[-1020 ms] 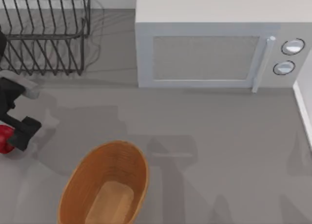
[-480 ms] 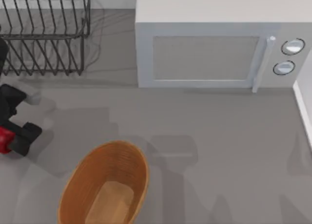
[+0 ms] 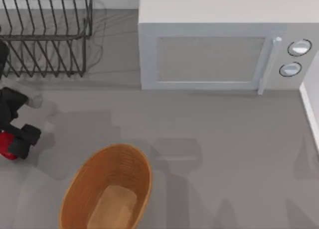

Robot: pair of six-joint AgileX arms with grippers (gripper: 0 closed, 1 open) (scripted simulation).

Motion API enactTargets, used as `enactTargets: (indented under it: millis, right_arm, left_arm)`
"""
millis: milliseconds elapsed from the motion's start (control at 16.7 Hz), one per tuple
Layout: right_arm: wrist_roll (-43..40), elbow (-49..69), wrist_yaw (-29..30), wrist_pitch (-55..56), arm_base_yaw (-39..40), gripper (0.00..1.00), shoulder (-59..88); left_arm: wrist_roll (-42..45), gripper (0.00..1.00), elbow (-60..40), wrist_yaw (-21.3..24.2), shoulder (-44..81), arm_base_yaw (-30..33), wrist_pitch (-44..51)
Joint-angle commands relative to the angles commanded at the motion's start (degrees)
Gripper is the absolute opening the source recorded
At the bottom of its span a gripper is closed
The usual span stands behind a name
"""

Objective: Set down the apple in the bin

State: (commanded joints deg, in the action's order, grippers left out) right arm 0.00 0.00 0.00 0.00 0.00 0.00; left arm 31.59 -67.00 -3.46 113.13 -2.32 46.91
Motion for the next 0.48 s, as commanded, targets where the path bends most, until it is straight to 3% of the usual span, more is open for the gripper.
enactTargets:
  millis: [120, 480]
  right_arm:
    - [0.00, 0.00, 0.00, 0.00, 0.00, 1.00, 0.00]
    - [0.00, 0.00, 0.00, 0.00, 0.00, 1.00, 0.00]
  left_arm:
    - [0.00, 0.02, 0.00, 0.00, 0.00, 0.00, 0.00]
    - [0.00, 0.00, 0.00, 0.00, 0.00, 0.00, 0.00]
